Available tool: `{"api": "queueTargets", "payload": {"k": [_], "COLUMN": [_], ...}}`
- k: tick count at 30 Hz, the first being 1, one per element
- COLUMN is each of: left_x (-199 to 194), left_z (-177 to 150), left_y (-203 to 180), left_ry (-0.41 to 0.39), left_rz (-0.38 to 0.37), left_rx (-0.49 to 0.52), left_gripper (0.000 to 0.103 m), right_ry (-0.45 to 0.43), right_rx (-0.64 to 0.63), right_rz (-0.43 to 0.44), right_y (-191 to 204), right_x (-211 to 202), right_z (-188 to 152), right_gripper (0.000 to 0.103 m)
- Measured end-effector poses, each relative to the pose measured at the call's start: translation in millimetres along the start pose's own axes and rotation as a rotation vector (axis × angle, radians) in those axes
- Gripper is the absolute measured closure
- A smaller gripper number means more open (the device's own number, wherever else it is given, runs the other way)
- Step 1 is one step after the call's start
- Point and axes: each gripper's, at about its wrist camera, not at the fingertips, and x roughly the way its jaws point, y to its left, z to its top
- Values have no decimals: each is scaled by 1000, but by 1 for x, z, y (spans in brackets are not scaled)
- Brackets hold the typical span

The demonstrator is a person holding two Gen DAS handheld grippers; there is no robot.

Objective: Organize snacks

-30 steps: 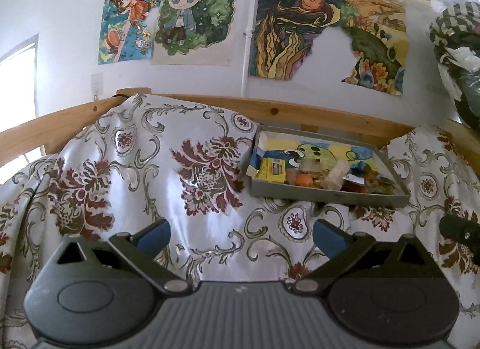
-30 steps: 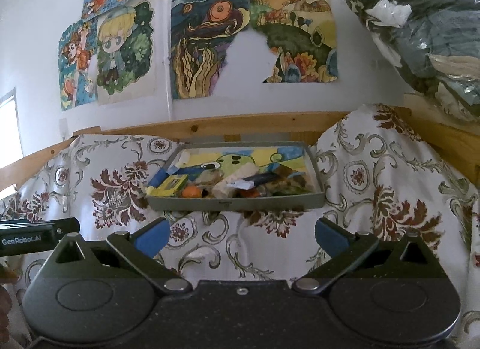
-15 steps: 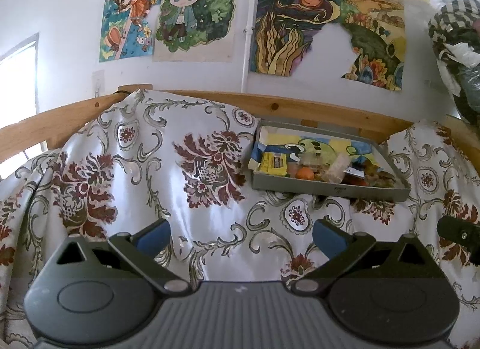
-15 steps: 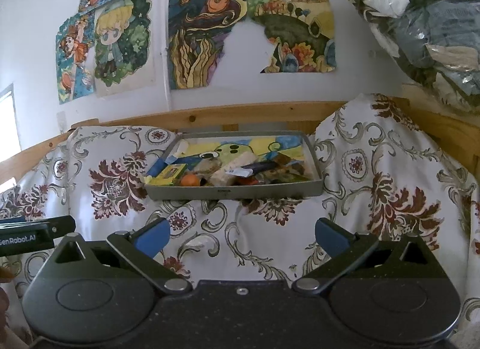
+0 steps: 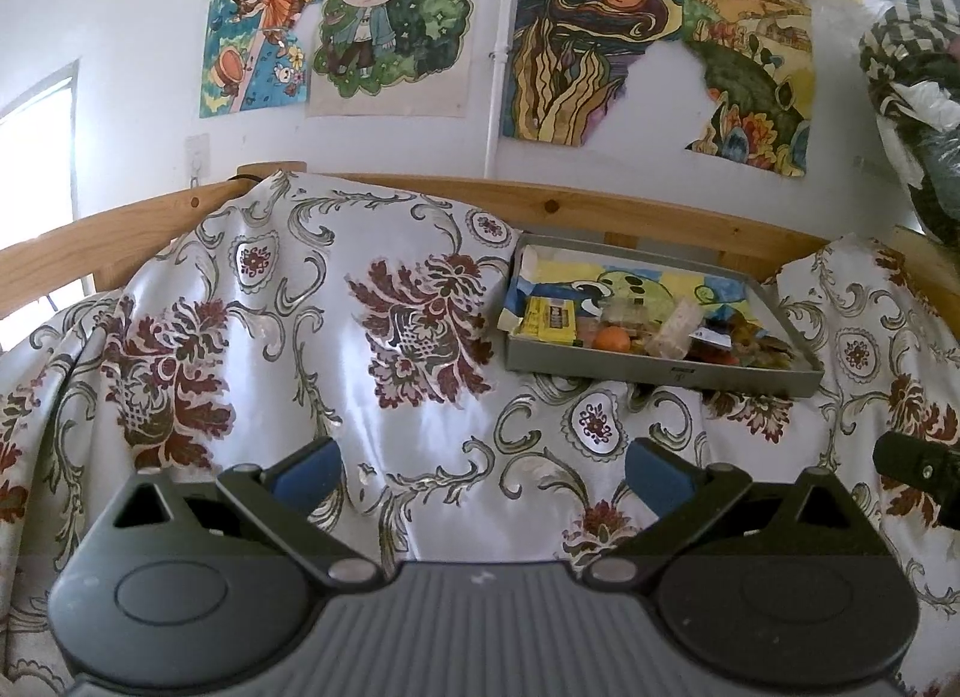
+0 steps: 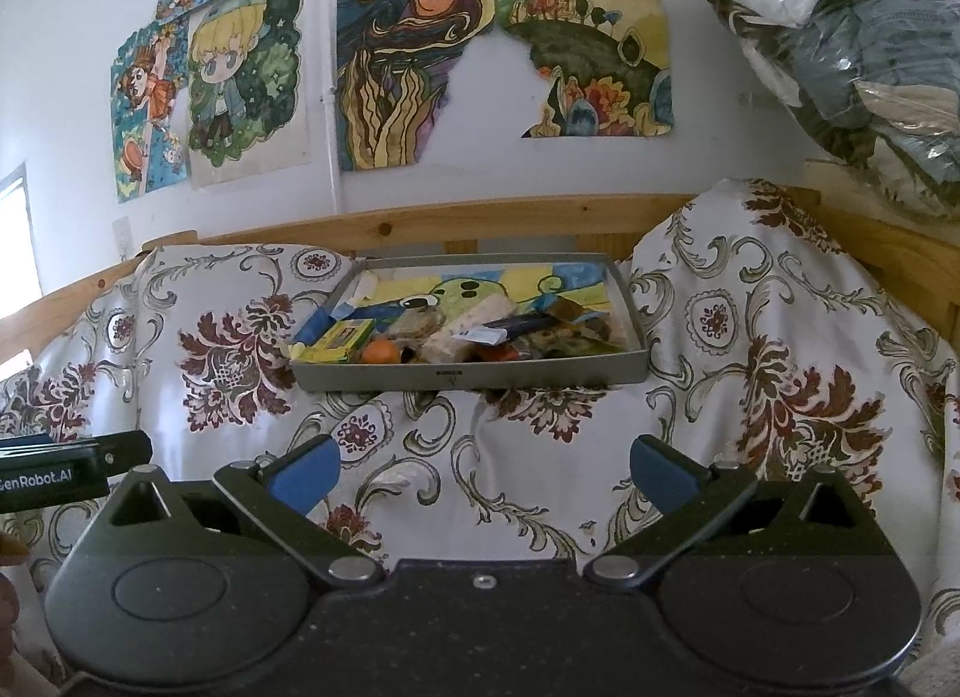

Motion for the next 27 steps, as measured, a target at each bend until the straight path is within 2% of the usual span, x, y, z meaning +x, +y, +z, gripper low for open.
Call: {"api": "queueTargets", "payload": {"k": [27], "left_x": [-3], "left_z": [0], "left_y": [1], "left_ry": [4], "left_rz": [19], "left_rx": [4], "left_gripper": [0], "right_ry": [2], "right_rx": [-2], "right_rz": [0], "right_y": [1], "right_x": [0], "right_z": [-1], "right_gripper": [1]}}
